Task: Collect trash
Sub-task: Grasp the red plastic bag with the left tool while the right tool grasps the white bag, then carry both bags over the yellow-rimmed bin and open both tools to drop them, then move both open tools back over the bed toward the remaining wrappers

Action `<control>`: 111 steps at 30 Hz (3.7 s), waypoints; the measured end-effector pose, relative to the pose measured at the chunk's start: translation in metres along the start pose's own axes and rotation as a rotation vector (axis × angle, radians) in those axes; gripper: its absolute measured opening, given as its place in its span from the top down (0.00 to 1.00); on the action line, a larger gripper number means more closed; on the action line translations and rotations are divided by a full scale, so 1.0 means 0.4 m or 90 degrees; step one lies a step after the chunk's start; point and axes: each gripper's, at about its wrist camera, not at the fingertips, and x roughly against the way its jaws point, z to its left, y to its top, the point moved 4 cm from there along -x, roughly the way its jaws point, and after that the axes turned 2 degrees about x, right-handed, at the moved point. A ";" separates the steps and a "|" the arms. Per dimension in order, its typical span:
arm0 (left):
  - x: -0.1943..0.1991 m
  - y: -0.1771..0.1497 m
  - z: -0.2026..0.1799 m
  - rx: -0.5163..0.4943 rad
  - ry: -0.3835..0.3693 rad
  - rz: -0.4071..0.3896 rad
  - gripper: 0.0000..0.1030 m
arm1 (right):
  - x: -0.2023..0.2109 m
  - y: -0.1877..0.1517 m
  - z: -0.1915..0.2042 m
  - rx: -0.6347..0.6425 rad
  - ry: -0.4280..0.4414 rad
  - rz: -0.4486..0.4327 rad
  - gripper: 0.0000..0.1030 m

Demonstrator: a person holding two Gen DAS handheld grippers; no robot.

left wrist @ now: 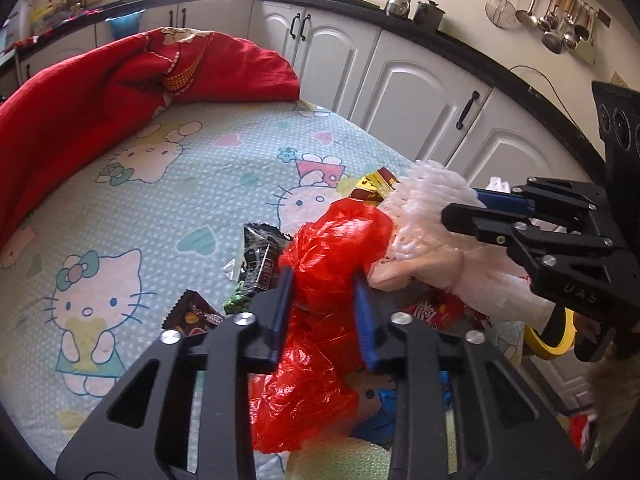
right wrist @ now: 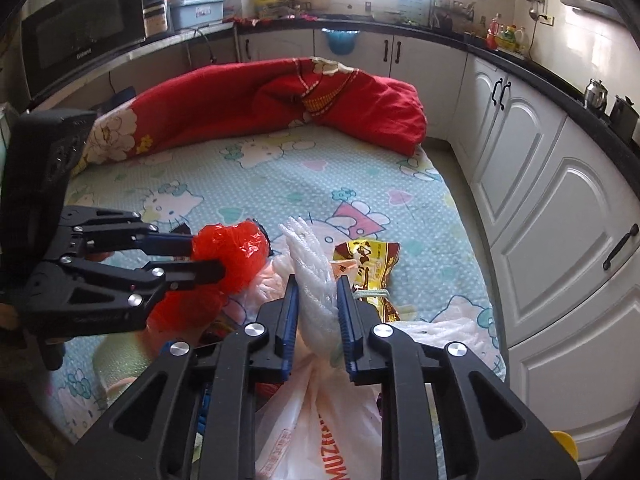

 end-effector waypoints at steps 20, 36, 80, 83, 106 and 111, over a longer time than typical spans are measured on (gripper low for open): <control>0.177 0.081 -0.099 -0.015 -0.031 -0.139 0.89 | 0.207 -0.013 -0.049 -0.095 -0.013 -0.140 0.84; 0.187 0.096 -0.348 -0.076 -0.113 -0.169 0.89 | 0.413 -0.178 -0.174 -0.203 -0.074 -0.202 0.84; -0.125 -0.083 -0.862 -0.197 -0.258 -0.054 0.89 | 0.551 -0.702 -0.490 -0.545 -0.163 -0.219 0.83; -0.153 -0.093 -0.869 -0.195 -0.261 -0.041 0.89 | 0.538 -0.727 -0.501 -0.562 -0.162 -0.214 0.82; -0.272 -0.131 -0.889 -0.185 -0.266 0.022 0.60 | 0.524 -0.838 -0.557 -0.683 -0.184 -0.213 0.57; -0.263 -0.129 -0.870 -0.182 -0.250 0.016 0.46 | 0.533 -0.840 -0.552 -0.675 -0.203 -0.207 0.51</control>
